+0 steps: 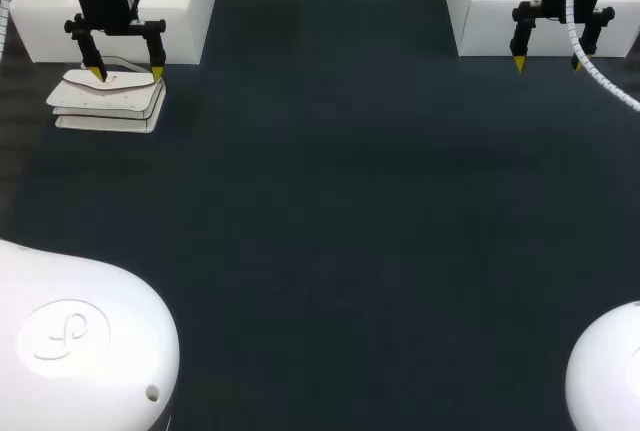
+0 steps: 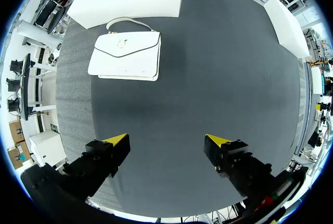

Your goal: Pick up the bag, open it, inspect its contents, close it, and place it on the opposite side

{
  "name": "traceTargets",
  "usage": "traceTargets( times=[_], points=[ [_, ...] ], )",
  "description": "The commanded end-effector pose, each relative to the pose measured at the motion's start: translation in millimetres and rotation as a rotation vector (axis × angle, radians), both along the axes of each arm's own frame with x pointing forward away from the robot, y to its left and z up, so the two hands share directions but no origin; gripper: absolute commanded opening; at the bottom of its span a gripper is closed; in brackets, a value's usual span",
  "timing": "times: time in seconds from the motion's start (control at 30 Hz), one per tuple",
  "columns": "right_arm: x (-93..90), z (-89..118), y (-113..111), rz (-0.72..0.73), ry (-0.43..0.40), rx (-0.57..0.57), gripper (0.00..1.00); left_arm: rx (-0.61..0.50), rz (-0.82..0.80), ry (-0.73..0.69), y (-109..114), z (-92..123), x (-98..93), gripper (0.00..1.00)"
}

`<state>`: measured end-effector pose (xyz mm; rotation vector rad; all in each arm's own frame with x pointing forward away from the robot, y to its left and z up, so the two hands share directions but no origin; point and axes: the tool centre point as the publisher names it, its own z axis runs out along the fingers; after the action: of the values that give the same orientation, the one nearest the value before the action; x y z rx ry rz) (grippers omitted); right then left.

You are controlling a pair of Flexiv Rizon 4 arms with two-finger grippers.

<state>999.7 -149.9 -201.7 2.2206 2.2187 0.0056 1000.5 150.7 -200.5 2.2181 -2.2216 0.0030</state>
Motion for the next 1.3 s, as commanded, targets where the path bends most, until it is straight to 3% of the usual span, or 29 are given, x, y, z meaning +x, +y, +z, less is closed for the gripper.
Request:
traceTargets(
  times=[0.03, 0.57, 0.77, 0.9, 1.13, 1.3],
  points=[
    [0.0, 1, 0, 0.0, 0.002, -0.001, 1.0, 0.002, 0.001, 0.0, 0, 0, -0.1, 1.0],
    [0.0, 1, 0, 0.0, 0.002, -0.001, 1.0, 0.013, -0.008, 0.003, 3, -1, 0.5, 1.0],
    [5.7, 11, 14, 0.242, -0.139, 0.003, 1.0, -0.045, -0.057, -0.008, 12, -2, 3.3, 1.0],
    [3.4, 9, 22, 0.39, -0.214, 0.024, 1.0, -0.108, -0.08, -0.02, 24, -4, 7.5, 1.0],
    [-1.2, 4, 42, 0.741, -0.466, 0.149, 1.0, -0.214, -0.086, -0.048, 50, -11, 18.8, 1.0],
    [-0.6, -5, 61, 0.96, -0.571, 0.185, 1.0, -0.283, -0.066, -0.069, 73, -17, 29.6, 1.0]
  ],
)
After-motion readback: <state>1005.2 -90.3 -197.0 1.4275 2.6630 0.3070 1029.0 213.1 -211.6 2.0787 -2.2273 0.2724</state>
